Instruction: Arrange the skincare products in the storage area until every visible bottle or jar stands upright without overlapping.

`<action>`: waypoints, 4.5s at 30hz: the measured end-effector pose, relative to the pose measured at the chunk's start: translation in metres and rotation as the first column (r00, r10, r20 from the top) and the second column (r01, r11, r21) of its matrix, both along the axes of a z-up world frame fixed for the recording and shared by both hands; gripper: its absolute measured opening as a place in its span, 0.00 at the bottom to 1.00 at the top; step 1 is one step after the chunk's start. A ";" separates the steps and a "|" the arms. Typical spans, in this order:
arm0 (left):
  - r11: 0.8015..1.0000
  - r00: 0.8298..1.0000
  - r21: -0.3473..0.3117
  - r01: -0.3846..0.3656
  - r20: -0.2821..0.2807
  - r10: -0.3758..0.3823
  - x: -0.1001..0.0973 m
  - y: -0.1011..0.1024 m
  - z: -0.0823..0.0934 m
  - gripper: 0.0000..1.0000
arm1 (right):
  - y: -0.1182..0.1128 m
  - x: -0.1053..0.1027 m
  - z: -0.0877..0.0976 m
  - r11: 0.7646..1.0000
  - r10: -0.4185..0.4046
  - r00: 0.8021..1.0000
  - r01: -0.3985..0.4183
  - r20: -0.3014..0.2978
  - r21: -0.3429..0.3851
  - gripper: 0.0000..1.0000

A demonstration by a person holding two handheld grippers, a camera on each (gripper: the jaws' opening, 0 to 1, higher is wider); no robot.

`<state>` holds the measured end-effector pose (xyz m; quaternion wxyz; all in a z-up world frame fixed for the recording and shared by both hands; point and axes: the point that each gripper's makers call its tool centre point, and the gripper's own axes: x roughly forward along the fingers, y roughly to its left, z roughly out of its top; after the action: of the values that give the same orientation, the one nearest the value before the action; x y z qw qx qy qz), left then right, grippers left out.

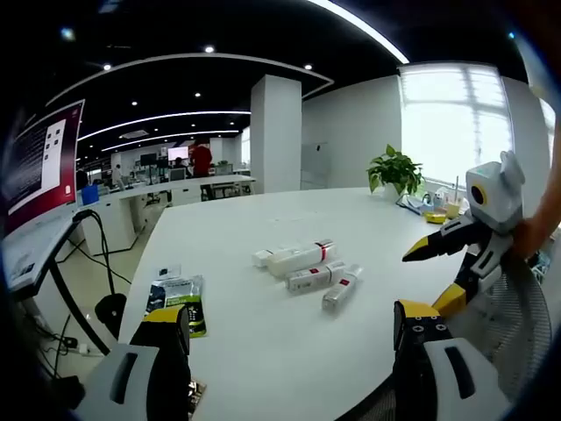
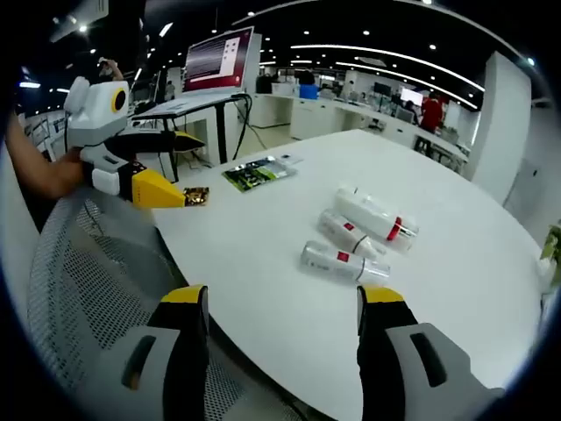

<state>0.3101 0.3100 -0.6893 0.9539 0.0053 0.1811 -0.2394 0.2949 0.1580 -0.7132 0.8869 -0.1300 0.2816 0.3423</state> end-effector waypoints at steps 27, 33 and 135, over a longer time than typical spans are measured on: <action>0.995 0.997 0.096 0.020 0.077 -0.028 0.005 0.003 0.007 1.00 | -0.005 0.006 0.009 0.998 -0.052 0.998 0.052 0.028 0.034 0.76; 0.996 0.993 0.089 0.031 0.107 -0.041 0.005 0.003 0.018 1.00 | -0.009 0.011 0.023 0.994 -0.081 0.995 0.077 0.054 0.071 0.73; 0.970 0.986 0.242 0.015 -0.165 0.026 -0.003 0.034 -0.045 0.82 | -0.014 0.314 -0.061 0.669 0.465 0.818 -0.575 -0.340 -0.470 0.49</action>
<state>0.3071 0.3440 -0.7348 0.9282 0.1011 0.2881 -0.2126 0.6092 0.1437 -0.7746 0.6432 -0.4221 0.4026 0.4960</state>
